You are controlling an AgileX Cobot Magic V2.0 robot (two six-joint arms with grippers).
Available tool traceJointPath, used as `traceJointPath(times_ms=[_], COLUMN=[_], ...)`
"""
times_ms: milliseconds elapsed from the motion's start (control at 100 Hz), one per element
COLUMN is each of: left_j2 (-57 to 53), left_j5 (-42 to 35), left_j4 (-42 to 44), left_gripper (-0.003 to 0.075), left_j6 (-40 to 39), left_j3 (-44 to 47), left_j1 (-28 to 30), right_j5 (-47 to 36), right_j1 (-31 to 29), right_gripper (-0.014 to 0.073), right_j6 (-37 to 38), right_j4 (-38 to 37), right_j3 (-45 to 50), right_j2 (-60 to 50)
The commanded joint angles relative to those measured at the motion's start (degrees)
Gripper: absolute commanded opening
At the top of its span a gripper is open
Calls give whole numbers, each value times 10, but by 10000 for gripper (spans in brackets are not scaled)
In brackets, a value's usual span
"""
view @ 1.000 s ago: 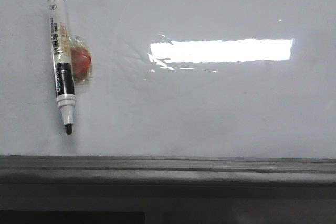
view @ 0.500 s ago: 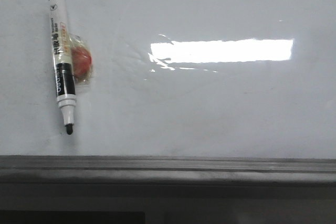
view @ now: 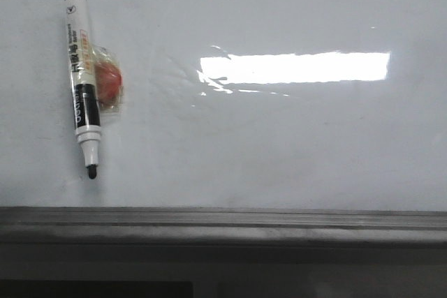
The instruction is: Write number 6 on whiteboard
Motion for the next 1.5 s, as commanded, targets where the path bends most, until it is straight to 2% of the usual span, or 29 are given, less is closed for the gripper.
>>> traceJointPath(times_ms=[0, 160, 260, 440, 700, 850, 930, 1050, 1310, 1490], left_j2=[40, 108, 146, 201, 265, 303, 314, 328, 337, 337], left_j5=[-89, -183, -229, -271, -309, -320, -323, -335, -331, -327], left_j4=[-31, -31, -46, -46, -47, -119, -128, -147, -154, -127], left_gripper=[444, 443, 443, 443, 442, 442, 438, 347, -17, -19], left_j6=[-3, -9, -72, -83, -103, -103, -103, -103, -102, -101], left_j3=[-19, -20, -20, -20, -20, -20, -20, -20, -19, -19], left_j1=[-31, -63, -79, -100, -99, -99, -99, -99, -99, -99], right_j5=[-46, -46, -45, -45, -45, -45, -45, -45, -41, -40], right_j1=[1, 1, 1, 1, 1, 1, 1, 6, 35, 55], right_gripper=[-64, -64, -64, -64, -64, -64, -64, -64, -64, -64], right_j6=[-4, -4, -4, -4, -4, -4, -4, -4, -4, -4], right_j4=[1, 1, 1, 1, 1, 1, 1, 1, 1, 1], right_j3=[-20, -20, -20, -20, -20, -20, -20, -20, -20, -23], right_j2=[10, 10, 10, 10, 10, 10, 10, 10, 10, 10])
